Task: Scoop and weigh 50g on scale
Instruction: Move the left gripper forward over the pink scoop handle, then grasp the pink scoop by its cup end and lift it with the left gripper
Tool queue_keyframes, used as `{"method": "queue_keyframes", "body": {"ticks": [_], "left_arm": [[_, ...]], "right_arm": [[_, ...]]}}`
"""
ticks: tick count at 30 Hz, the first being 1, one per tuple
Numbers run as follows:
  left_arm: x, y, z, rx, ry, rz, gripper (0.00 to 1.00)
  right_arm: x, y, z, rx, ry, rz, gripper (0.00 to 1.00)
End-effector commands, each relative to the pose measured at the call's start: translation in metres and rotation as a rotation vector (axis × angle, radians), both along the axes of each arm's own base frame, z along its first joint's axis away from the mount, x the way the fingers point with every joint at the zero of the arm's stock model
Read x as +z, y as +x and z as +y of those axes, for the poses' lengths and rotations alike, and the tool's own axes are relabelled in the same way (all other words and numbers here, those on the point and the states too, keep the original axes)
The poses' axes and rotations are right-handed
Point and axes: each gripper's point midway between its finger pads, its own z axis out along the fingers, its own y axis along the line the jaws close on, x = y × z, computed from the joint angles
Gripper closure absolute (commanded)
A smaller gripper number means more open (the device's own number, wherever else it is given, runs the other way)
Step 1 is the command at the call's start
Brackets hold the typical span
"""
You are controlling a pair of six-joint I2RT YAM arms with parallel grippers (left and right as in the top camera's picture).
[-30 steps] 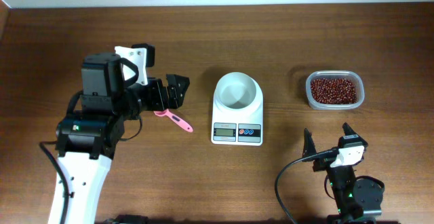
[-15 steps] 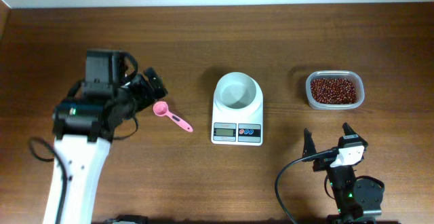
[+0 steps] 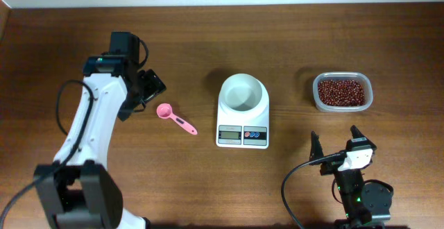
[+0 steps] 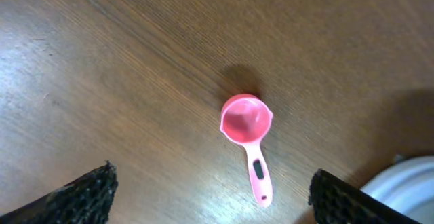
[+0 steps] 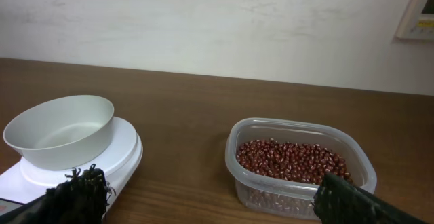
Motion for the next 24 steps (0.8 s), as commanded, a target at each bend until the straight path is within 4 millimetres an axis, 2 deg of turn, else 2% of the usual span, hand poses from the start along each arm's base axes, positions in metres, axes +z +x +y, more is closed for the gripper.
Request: {"method": "queue_keyframes", "body": {"ticks": [1,5,6,9,12,14,15,20,22,24], "left_arm": [[-0.015,0.012,0.003,0.012,0.014,0.020,0.08],[-0.035,0.018,0.003,0.011,0.013,0.051,0.15],[-0.040,0.020,0.003,0.011,0.013,0.059,0.22],[-0.057,0.018,0.002,0.010,0.005,0.102,0.34],[-0.076,0.005,-0.009,-0.006,-0.038,0.167,0.37],[-0.085,0.006,-0.013,-0.015,-0.037,0.167,0.37],[-0.095,0.008,-0.016,-0.025,-0.036,0.177,0.42],[-0.107,0.005,-0.016,-0.024,-0.035,0.205,0.45],[-0.114,0.005,-0.016,-0.024,-0.036,0.196,0.52],[-0.118,0.006,-0.016,-0.024,-0.036,0.187,0.53]], "right_arm": [[-0.003,0.000,-0.002,-0.010,0.004,0.002,0.01],[-0.003,0.000,-0.002,-0.010,0.004,0.002,0.01],[-0.003,0.000,-0.002,-0.010,0.004,0.002,0.01],[-0.003,0.000,-0.002,-0.010,0.004,0.002,0.01],[-0.003,0.000,-0.002,-0.010,0.004,0.002,0.01],[-0.003,0.000,-0.002,-0.010,0.004,0.002,0.01],[-0.003,0.000,-0.002,-0.010,0.004,0.002,0.01],[-0.003,0.000,-0.002,-0.010,0.003,0.002,0.01],[-0.003,0.000,-0.002,-0.010,0.004,0.002,0.01],[-0.003,0.000,-0.002,-0.009,0.004,0.002,0.01]]}}
